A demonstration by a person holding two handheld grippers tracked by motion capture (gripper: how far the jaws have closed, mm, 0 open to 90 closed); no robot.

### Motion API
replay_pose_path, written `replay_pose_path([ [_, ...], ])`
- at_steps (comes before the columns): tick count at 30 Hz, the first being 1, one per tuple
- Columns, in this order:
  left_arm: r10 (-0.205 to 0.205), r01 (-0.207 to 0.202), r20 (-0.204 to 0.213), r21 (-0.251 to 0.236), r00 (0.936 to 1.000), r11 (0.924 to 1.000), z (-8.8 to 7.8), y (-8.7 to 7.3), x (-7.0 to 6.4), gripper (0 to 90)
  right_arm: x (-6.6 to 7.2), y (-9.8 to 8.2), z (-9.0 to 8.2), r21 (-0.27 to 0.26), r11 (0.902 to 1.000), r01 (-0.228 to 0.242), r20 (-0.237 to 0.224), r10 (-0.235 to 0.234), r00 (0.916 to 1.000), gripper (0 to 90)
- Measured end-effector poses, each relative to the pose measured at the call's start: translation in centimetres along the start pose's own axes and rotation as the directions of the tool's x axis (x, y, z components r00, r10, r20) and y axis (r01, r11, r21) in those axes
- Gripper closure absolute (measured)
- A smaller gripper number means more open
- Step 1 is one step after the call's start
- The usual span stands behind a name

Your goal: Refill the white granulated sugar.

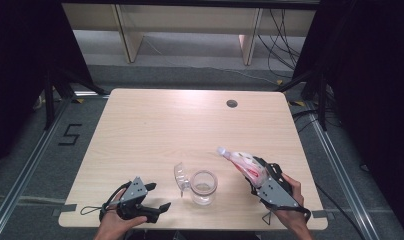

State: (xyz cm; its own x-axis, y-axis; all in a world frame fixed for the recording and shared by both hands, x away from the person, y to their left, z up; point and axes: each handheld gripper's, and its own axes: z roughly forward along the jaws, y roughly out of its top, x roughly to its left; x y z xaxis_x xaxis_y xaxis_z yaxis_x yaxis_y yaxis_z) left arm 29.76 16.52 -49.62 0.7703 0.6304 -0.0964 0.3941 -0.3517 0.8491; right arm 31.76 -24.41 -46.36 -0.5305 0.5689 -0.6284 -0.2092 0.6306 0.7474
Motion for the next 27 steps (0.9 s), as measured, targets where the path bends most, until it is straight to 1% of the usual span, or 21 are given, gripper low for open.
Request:
replay_pose_path([
  [1,0.000,0.000,0.000,0.000,1.0000,1.0000,0.0,0.0,0.0,16.5,0.0,0.0,0.0,0.000,1.0000,0.000,0.000,0.000,1.0000,43.6],
  [2,0.002,-0.002,0.000,-0.001,1.0000,1.0000,0.0,0.0,0.0,16.5,-0.3,0.0,0.3,-0.002,0.9989,0.047,0.016,-0.047,0.9988,43.6],
  [3,-0.028,0.028,-0.002,-0.006,0.9996,0.9996,0.1,-0.1,-0.1,16.5,-0.7,0.0,0.6,-0.001,0.9974,0.073,0.017,-0.073,0.9972,43.6],
  [4,-0.028,0.028,-0.002,-0.006,0.9996,0.9996,0.1,-0.1,-0.1,16.5,-0.7,0.0,0.6,-0.001,0.9974,0.073,0.017,-0.073,0.9972,43.6],
  [6,-0.025,0.025,-0.004,-0.009,0.9997,0.9997,0.1,-0.1,0.0,16.5,-1.2,0.1,1.0,-0.004,0.9918,0.128,0.022,-0.127,0.9916,43.6],
  [7,-0.008,0.008,-0.003,-0.009,1.0000,0.9999,0.1,0.0,0.1,16.5,-1.2,0.1,1.0,-0.004,0.9922,0.124,0.021,-0.124,0.9920,43.6],
  [9,-0.005,0.005,-0.009,-0.003,0.9999,1.0000,0.0,0.0,0.0,16.5,-1.5,0.1,1.2,-0.001,0.9905,0.137,0.024,-0.137,0.9902,43.7],
  [10,-0.008,0.008,-0.011,0.000,0.9999,1.0000,-0.1,0.0,0.1,16.5,-1.6,0.1,1.3,-0.001,0.9895,0.144,0.022,-0.144,0.9893,43.7],
  [11,-0.027,0.027,-0.013,-0.008,0.9995,0.9996,-0.1,0.0,0.0,16.5,-1.6,0.1,1.2,-0.001,0.9907,0.136,0.026,-0.136,0.9903,43.7],
  [12,-0.025,0.025,-0.007,-0.010,0.9997,0.9996,-0.1,0.0,0.0,16.5,-1.6,0.1,1.1,0.009,0.9874,0.158,0.028,-0.158,0.9870,43.7],
  [13,-0.025,0.025,-0.007,-0.010,0.9997,0.9996,-0.1,0.0,0.0,16.5,-1.6,0.1,1.1,0.009,0.9874,0.158,0.028,-0.158,0.9870,43.7],
  [16,-0.008,0.008,-0.006,-0.011,0.9999,0.9999,-0.1,0.0,0.1,16.5,-1.4,0.2,1.0,0.023,0.9812,0.192,0.021,-0.192,0.9811,43.7],
  [17,-0.007,0.007,-0.006,-0.010,1.0000,0.9999,-0.2,0.0,0.1,16.4,-1.3,0.3,1.1,0.024,0.9767,0.213,0.021,-0.214,0.9767,43.8],
  [18,-0.005,0.005,-0.008,-0.008,1.0000,1.0000,-0.2,0.0,0.1,16.5,-1.2,0.3,1.1,0.021,0.9689,0.247,0.012,-0.247,0.9690,43.8],
  [19,-0.004,0.004,-0.003,-0.014,1.0000,0.9999,-0.1,0.0,0.0,16.5,-1.2,0.3,1.1,0.021,0.9689,0.247,0.012,-0.247,0.9690,43.8],
  [20,-0.022,0.021,-0.005,-0.015,0.9998,0.9996,-0.1,0.0,-0.1,16.5,-1.2,0.3,1.1,0.016,0.9703,0.241,0.007,-0.241,0.9704,43.8],
  [21,-0.019,0.019,-0.007,-0.010,0.9998,0.9998,-0.1,0.0,-0.1,16.5,-1.1,0.3,1.0,0.013,0.9756,0.219,0.006,-0.219,0.9756,43.8],
  [22,-0.021,0.021,-0.004,-0.015,0.9998,0.9997,-0.1,0.0,-0.1,16.5,-1.0,0.2,0.9,0.018,0.9754,0.220,0.006,-0.220,0.9756,43.8],
  [24,-0.022,0.022,-0.008,-0.009,0.9997,0.9997,-0.1,0.1,-0.1,16.5,-1.1,0.3,1.0,0.020,0.9641,0.265,0.003,-0.265,0.9643,43.9],
  [26,-0.028,0.028,-0.006,-0.013,0.9996,0.9995,0.0,0.0,-0.1,16.5,-1.1,0.2,0.9,0.021,0.9610,0.276,0.005,-0.276,0.9612,43.9],
  [27,-0.031,0.030,-0.008,-0.013,0.9995,0.9995,-0.1,0.0,-0.2,16.5,-1.1,0.1,0.8,0.021,0.9585,0.284,0.019,-0.285,0.9584,43.9],
])
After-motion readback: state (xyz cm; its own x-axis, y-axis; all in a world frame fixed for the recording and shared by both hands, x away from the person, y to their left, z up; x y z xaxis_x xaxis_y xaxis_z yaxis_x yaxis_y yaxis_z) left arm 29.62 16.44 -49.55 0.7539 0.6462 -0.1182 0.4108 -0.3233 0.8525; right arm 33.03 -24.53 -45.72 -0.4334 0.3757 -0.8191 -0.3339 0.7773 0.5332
